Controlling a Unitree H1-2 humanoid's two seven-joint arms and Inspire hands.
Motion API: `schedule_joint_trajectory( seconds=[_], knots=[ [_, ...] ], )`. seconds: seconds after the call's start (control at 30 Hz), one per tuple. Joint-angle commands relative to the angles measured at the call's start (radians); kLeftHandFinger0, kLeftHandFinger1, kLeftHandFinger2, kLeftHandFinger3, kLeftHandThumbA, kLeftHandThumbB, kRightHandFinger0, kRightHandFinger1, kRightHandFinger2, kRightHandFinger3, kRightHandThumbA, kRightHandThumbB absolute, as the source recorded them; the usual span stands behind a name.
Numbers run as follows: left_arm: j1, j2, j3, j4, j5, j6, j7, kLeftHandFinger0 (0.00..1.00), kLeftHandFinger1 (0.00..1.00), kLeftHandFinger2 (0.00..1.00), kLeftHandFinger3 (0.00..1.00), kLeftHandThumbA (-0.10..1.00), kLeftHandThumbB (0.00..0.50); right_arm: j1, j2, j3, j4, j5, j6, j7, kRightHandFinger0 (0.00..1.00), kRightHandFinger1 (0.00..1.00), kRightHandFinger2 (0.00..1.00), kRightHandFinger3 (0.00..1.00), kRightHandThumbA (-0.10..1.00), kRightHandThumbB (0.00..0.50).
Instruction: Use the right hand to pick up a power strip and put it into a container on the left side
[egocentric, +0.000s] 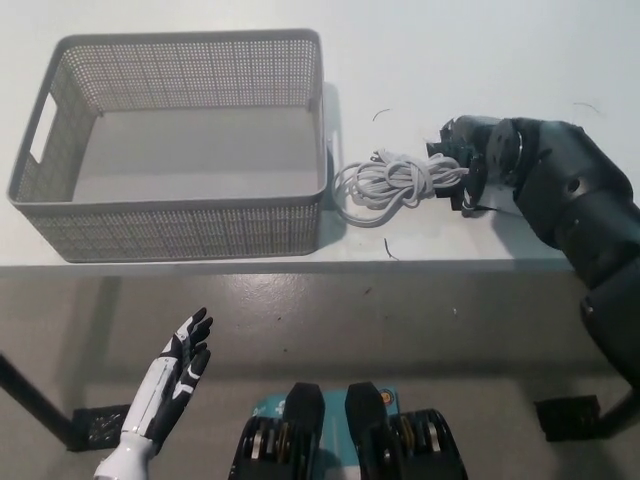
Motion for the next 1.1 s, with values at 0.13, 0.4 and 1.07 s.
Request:
schedule_joint_trajectory(
  seconds=[0.13,0.4,1.07],
  knots=[
    [-0.03,0.025,0.008,-0.028,0.003,-0.037,-0.009,1.0,1.0,1.0,1.0,0.91,0.168,0.08,0.052,-0.133,-0.01,0.063,-0.261,-0.687,0.0,0.04,0.27,0.45,-0.09,0.151],
    [-0.036,0.032,0.004,-0.021,0.004,-0.049,-0.016,1.0,1.0,1.0,1.0,0.93,0.148,0.078,0.031,-0.163,-0.007,0.07,-0.275,-0.745,0.0,0.34,0.75,0.83,-0.1,0.072],
    [-0.04,0.036,0.001,-0.015,-0.012,-0.054,-0.027,1.0,1.0,1.0,1.0,1.0,0.171,0.029,0.0,-0.289,-0.016,0.139,-0.402,-0.845,0.0,0.05,0.48,0.55,-0.1,0.109]
  ],
)
